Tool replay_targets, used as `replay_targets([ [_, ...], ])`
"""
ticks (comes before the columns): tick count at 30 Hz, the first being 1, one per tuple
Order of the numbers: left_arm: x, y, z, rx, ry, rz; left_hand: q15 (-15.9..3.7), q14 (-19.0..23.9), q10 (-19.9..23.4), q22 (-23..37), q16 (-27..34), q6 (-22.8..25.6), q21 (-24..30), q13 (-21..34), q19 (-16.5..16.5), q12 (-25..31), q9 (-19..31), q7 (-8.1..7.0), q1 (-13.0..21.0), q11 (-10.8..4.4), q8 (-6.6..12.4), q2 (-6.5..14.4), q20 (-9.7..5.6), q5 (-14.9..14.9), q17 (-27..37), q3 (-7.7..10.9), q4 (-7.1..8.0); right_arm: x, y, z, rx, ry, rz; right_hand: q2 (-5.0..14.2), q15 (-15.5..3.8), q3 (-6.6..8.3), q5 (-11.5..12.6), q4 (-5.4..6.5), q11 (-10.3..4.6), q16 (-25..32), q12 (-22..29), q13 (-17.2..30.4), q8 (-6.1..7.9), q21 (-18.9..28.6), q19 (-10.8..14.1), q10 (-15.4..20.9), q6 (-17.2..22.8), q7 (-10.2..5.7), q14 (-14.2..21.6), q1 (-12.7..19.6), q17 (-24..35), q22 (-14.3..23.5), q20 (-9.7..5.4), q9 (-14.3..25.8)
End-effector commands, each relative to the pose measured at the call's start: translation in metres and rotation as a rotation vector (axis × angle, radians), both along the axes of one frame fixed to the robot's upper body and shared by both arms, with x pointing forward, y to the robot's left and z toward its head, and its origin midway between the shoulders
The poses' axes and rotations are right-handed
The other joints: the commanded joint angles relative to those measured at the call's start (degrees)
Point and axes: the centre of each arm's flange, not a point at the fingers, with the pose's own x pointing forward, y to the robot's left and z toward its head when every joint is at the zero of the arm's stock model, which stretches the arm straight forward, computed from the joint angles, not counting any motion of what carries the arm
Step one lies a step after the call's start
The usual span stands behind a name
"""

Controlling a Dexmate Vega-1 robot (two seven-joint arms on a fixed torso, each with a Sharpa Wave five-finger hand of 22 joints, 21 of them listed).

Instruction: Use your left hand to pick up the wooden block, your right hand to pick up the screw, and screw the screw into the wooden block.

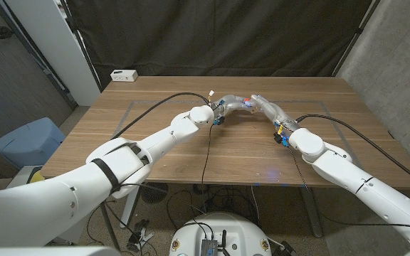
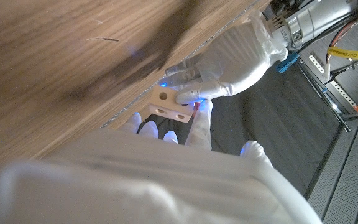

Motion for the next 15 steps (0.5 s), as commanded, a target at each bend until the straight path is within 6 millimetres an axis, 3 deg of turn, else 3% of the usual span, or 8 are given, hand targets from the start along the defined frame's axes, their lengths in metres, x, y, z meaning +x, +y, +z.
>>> replay_targets([
  [1, 0.000, 0.000, -0.002, 0.005, 0.001, 0.003, -2.42, 0.39, 0.46, 0.23, 0.05, 2.42, 0.21, 0.19, 0.07, 0.36, 0.19, 1.63, -0.49, 0.09, 0.27, -0.10, 0.18, 0.24, 0.11, -0.01, 0.26, -0.006, -0.006, 0.004, 0.013, -0.020, -0.019, 0.39, -0.25, 0.11, 0.24, 0.46, -0.30, 0.21, 0.44, 0.14, 0.13, 0.33, 0.36, -1.12, 0.70, -0.09, -7.98, -0.13, -0.04, 0.01, 0.25, 0.10],
  [15, -0.007, 0.003, 0.009, 0.039, -0.011, 0.008, -2.44, 0.32, 0.49, 0.23, 0.01, 2.36, 0.20, 0.17, 0.07, 0.35, 0.19, 1.71, -0.32, 0.06, 0.25, -0.07, 0.20, 0.26, 0.10, 0.05, 0.16, -0.019, -0.032, 0.021, 0.049, -0.077, -0.077, 0.38, -0.36, 0.17, 0.29, 0.53, -0.33, 0.25, 0.53, 0.13, 0.11, 0.35, 0.53, -0.65, 0.83, -0.14, -7.69, -0.05, -0.06, 0.00, 0.51, 0.10],
])
